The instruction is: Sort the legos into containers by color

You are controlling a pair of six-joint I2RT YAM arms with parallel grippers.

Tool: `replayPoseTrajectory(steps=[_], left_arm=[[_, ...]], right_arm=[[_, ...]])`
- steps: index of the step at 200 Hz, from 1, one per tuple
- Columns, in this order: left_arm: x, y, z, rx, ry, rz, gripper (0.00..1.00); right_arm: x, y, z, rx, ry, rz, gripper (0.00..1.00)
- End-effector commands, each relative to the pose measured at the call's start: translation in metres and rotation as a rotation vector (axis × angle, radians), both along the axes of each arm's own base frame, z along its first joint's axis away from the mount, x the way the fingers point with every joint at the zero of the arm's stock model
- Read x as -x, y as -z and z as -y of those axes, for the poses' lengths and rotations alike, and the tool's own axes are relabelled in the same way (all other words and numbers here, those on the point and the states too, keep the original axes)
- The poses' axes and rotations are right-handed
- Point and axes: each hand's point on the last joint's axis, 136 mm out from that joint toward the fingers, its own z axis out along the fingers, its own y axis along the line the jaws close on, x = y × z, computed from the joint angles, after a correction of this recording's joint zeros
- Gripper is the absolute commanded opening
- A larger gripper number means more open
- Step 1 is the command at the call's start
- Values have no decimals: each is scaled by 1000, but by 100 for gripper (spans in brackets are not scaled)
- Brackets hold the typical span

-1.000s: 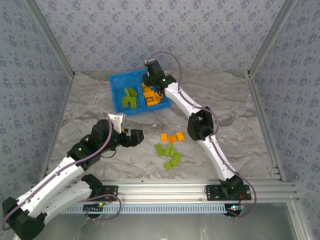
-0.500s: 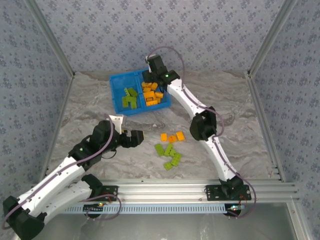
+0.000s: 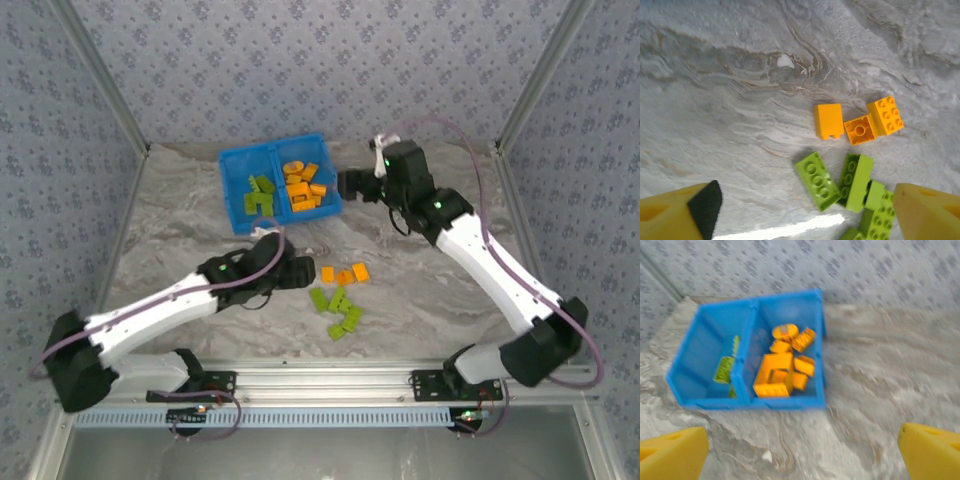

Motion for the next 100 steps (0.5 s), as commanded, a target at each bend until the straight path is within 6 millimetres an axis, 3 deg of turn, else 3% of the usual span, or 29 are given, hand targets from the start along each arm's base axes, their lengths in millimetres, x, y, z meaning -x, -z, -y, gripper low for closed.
replayPoseTrajectory(steps=[1,22,48,100], left_arm=[[2,25,4,-93,-145,-87,81],[3,51,25,-124,-166,-152,69],[1,71,40,-146,-187,-188,63],[4,103,48,-211,-187,-267,60]], right_arm=[[16,45,37,34,144,-96,100],[38,70,55,54,165,-134,100],[61,94,72,82,183,-186,100],[81,97,90,83,206,-170,100]])
